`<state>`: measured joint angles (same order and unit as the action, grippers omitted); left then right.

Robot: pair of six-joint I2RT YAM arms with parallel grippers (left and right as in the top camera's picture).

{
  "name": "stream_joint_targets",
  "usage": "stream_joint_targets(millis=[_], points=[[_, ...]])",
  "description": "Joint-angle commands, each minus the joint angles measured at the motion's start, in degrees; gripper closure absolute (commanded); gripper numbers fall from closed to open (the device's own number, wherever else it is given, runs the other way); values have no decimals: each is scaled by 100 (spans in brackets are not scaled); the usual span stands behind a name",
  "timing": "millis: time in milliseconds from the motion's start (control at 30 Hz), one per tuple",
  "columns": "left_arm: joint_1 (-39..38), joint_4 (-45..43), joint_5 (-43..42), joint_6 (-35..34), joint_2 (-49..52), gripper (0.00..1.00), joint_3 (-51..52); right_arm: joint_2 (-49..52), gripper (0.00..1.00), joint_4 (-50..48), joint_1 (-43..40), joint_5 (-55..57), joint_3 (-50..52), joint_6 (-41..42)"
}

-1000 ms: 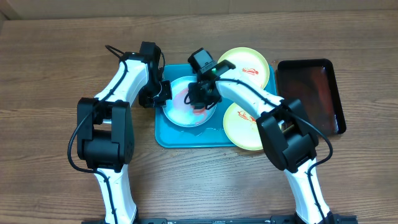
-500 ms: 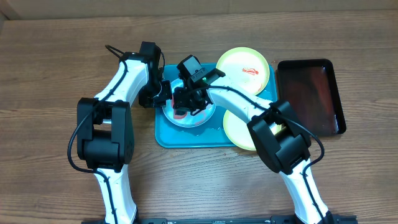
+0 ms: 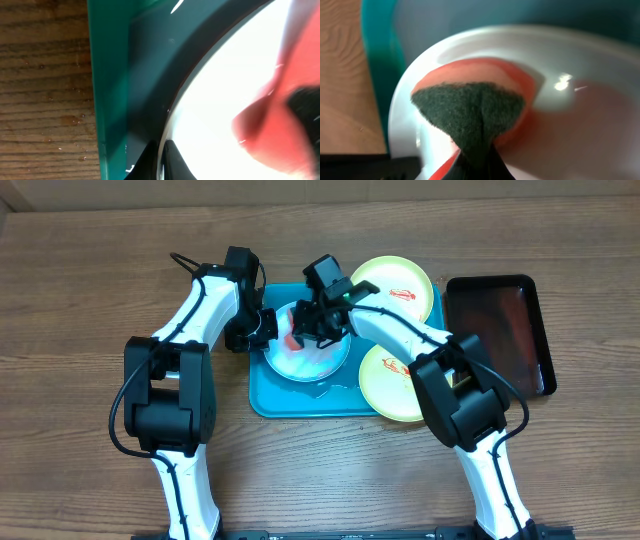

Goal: Clean dirty plates on tray and stack at the side
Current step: 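Keep scrubbing the white plate's red smear with the sponge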

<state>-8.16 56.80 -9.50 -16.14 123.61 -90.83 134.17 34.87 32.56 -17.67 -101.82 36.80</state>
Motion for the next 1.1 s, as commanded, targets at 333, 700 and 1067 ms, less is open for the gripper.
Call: stream_joint_targets(millis=[333,700,1067], points=[[-52,-59,55,-11,162,96,111,-767,96,1648,-111,2065,44,-1016],[-44,-155,63,-13,162,96,111,-673,96,1858,278,1484,553,-1154],[-59,-157,46,-13,162,96,111,-673,96,433,761,127,785,-850]])
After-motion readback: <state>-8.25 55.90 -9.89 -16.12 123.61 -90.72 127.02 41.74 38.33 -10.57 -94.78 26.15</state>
